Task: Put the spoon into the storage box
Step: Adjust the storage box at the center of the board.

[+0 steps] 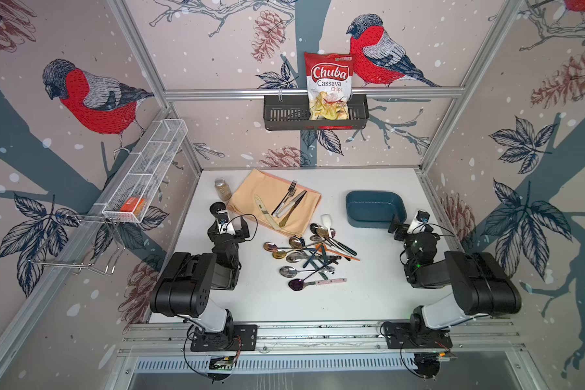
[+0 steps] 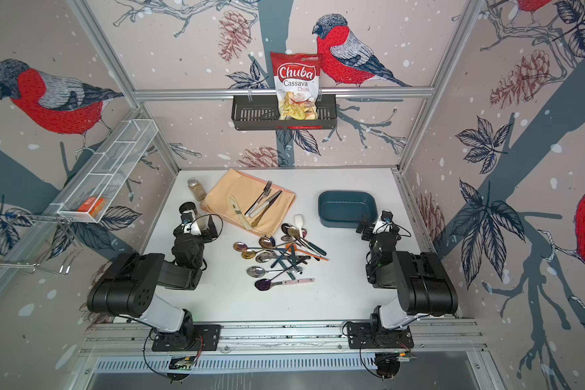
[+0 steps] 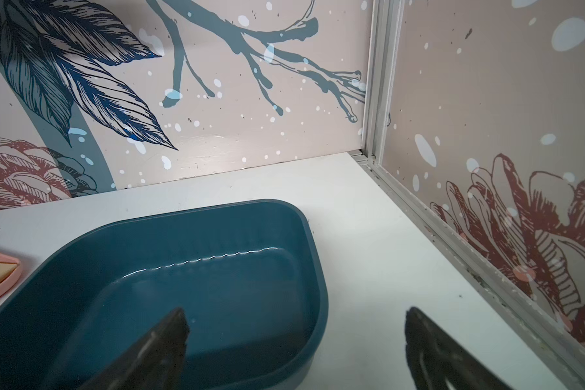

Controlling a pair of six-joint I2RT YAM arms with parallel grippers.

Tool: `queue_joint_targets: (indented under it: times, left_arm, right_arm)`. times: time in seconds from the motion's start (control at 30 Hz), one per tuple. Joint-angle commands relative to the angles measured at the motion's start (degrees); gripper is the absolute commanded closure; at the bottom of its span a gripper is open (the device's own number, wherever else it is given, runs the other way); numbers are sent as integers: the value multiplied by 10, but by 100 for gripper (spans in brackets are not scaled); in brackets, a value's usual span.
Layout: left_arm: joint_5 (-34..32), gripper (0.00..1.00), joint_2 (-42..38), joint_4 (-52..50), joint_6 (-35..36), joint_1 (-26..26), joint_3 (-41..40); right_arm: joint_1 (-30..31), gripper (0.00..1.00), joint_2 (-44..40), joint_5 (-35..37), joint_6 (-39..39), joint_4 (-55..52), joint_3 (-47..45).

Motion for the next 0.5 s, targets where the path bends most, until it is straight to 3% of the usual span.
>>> queue_joint_targets:
  times: [0.0,0.47]
  left_arm:
    - [0,4,0,19,5,0,3]
    - [3,3,1,18,4,1,3]
  right_arm:
    - [0,0,-3,-5,4,16,-2]
    - [-8,0,-2,-22,10,14,-1]
